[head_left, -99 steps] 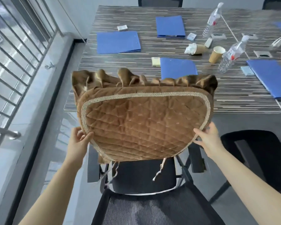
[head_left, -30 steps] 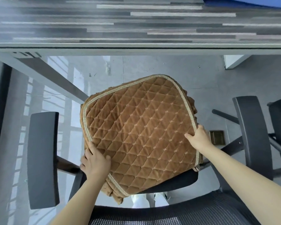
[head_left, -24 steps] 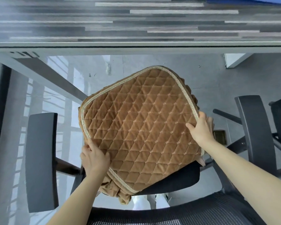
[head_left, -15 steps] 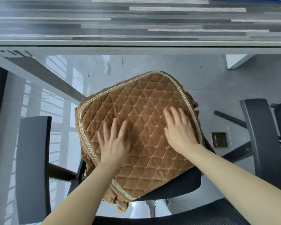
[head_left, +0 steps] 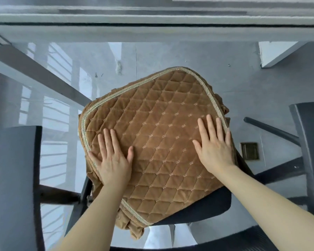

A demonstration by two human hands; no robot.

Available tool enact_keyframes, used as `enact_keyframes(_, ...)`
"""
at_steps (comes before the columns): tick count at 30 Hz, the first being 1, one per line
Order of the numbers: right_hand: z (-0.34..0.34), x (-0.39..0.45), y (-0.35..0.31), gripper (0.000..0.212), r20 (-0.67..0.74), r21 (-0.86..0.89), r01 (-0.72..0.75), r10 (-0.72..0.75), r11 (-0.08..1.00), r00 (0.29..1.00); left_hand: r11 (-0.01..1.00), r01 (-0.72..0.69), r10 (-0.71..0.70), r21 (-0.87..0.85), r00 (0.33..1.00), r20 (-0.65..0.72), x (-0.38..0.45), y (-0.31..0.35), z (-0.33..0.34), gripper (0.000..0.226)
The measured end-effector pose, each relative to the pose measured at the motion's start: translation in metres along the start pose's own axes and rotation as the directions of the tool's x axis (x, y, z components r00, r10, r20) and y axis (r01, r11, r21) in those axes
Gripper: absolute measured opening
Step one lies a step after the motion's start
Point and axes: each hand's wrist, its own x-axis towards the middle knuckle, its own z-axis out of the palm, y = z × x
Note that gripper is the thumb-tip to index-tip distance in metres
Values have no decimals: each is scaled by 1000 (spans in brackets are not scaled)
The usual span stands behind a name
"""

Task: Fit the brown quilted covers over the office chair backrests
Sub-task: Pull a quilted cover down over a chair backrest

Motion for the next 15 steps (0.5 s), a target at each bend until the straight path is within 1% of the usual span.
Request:
enact_keyframes(1, 1, -15, -1, 74, 26, 9, -29, 29, 1000, 999, 1000, 12, -12, 3, 999, 38, -11, 1, -1, 85)
enact_keyframes(2, 5, -29, -4, 76, 54, 20, -43, 42, 999, 998, 1000, -22, 20, 19, 996, 85, -23, 2, 1, 88)
enact_keyframes(4, 14, -55, -11, 82, 106, 28, -41, 37, 999, 994, 985, -157, 141, 72, 971, 192, -44, 1, 9, 92)
enact_keyframes(6, 23, -65, -16, 85, 139, 27, -35, 31, 999, 990, 966, -235, 202, 112, 948, 245, -51, -3, 18, 91)
enact_keyframes(8, 28, -61, -20, 86, 149, 28, -46, 41, 999, 988, 963, -236, 195, 128, 943, 269, -49, -5, 23, 90)
enact_keyframes(11, 32, -55, -21, 86, 160, 29, -57, 51, 998, 986, 967, -217, 176, 131, 947, 269, -43, -4, 27, 89)
enact_keyframes(15, 20, -57, -21, 84, 233, 54, -45, 32, 998, 972, 963, -185, 103, 193, 923, 370, -46, 3, 10, 88)
